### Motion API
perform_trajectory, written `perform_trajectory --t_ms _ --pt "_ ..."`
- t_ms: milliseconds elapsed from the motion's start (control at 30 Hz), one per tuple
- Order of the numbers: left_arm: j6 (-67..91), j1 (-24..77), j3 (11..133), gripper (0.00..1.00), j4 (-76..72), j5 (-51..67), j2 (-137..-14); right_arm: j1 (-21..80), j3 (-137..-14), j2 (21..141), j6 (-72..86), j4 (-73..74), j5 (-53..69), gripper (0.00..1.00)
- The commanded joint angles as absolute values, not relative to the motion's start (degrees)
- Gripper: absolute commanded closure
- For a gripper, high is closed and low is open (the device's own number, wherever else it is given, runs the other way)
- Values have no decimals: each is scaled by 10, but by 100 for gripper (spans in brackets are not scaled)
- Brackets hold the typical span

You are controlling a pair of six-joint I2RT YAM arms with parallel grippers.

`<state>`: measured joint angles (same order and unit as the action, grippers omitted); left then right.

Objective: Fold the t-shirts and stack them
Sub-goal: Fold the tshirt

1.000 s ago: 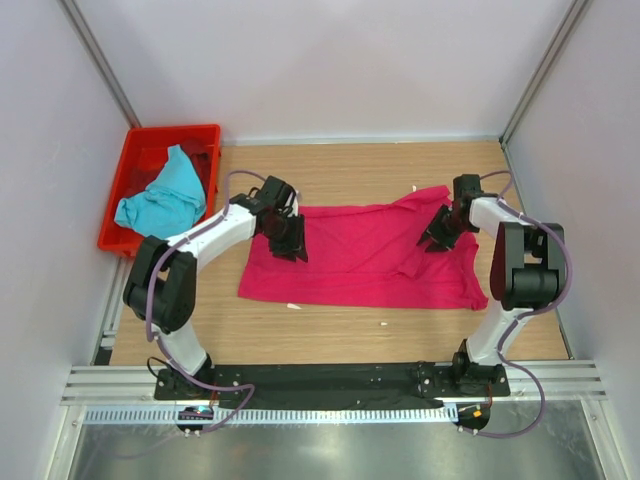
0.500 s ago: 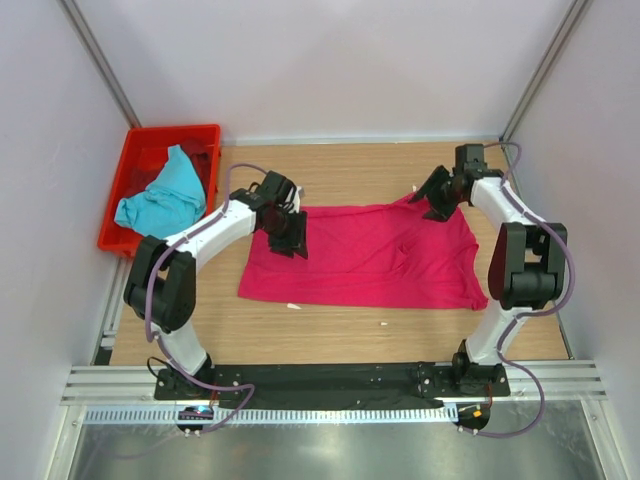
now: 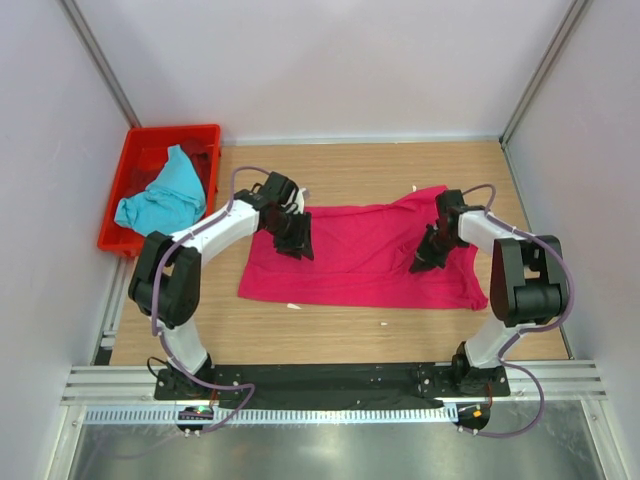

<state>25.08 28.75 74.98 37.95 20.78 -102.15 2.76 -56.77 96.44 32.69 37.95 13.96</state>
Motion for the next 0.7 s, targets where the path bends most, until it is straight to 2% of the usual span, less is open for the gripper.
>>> perform_trajectory --t_ms 0,300,400,467,567,600,667 --pt "244 283 755 60 379 208 -1005 31 -573 947 330 346 144 95" --pt "243 262 745 60 399 182 -988 94 -632 1012 372 315 146 96" --pt "243 251 744 59 414 164 -984 99 -668 1042 374 310 142 96" --pt "240 240 738 54 420 142 -978 100 -699 1057 366 322 141 93" --pt "236 214 726 45 439 109 -966 101 -726 1060 348 363 123 82" --pt "234 204 716 44 443 107 -962 100 -726 1051 337 370 115 70" --pt "230 178 705 42 446 99 -950 98 -722 1020 321 398 79 59"
